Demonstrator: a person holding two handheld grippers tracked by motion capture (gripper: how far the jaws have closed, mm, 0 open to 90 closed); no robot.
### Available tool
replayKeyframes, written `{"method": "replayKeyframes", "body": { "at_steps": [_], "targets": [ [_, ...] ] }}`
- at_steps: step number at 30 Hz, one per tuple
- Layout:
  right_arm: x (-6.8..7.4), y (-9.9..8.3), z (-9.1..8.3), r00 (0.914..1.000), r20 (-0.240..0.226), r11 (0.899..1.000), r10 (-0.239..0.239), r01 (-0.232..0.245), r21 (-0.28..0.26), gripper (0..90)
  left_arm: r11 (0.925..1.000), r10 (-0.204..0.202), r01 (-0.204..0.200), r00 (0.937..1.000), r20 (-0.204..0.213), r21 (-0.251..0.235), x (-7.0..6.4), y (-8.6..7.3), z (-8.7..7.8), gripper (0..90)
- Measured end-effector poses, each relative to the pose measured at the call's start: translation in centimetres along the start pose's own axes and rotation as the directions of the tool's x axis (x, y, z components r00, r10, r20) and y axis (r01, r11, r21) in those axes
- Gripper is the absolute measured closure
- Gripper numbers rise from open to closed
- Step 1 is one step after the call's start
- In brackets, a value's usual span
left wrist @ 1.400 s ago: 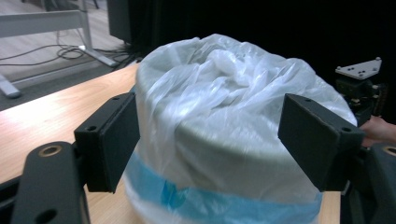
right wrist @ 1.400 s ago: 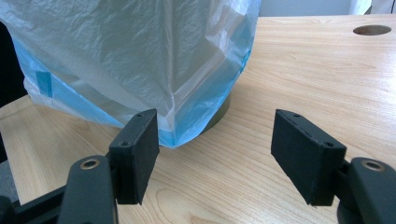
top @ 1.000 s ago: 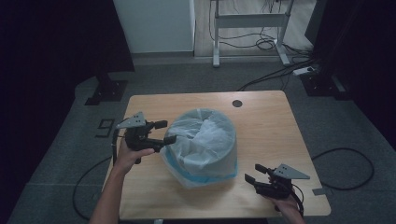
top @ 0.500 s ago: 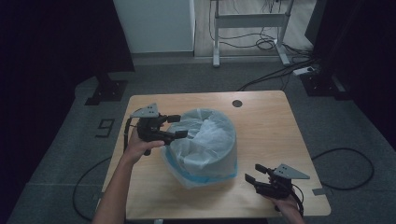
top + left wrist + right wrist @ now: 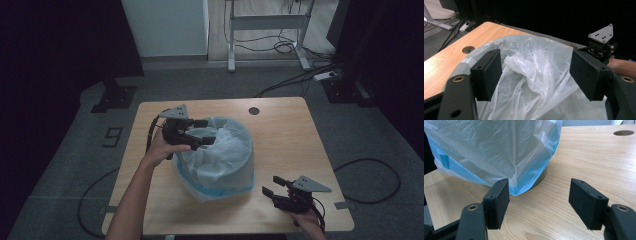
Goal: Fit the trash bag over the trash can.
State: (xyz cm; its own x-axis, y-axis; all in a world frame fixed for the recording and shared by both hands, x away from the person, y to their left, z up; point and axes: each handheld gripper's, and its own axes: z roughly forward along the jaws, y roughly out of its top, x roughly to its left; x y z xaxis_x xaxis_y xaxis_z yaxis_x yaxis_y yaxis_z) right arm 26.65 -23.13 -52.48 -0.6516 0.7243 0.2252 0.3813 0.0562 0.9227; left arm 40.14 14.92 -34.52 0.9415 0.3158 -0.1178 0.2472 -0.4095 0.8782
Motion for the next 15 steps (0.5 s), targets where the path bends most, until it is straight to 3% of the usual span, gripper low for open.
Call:
{"method": "replayKeyframes", "body": {
  "at_steps": [8, 15],
  "targets": [
    [0.1, 0.0, 0.0, 1.0000, -0.001, 1.000, -0.005, 0.005, 0.002, 32.2, 0.9998, 0.002, -0.003, 0.9995, 0.031, 0.021, 0.2, 0.3, 1.1, 27.3],
    [0.1, -0.1, 0.1, 1.0000, -0.001, 1.000, -0.008, 0.008, 0.005, 32.3, 0.9969, 0.012, -0.015, 0.9990, 0.042, 0.077, 0.1, 0.6, 2.4, 30.8]
  ]
}}
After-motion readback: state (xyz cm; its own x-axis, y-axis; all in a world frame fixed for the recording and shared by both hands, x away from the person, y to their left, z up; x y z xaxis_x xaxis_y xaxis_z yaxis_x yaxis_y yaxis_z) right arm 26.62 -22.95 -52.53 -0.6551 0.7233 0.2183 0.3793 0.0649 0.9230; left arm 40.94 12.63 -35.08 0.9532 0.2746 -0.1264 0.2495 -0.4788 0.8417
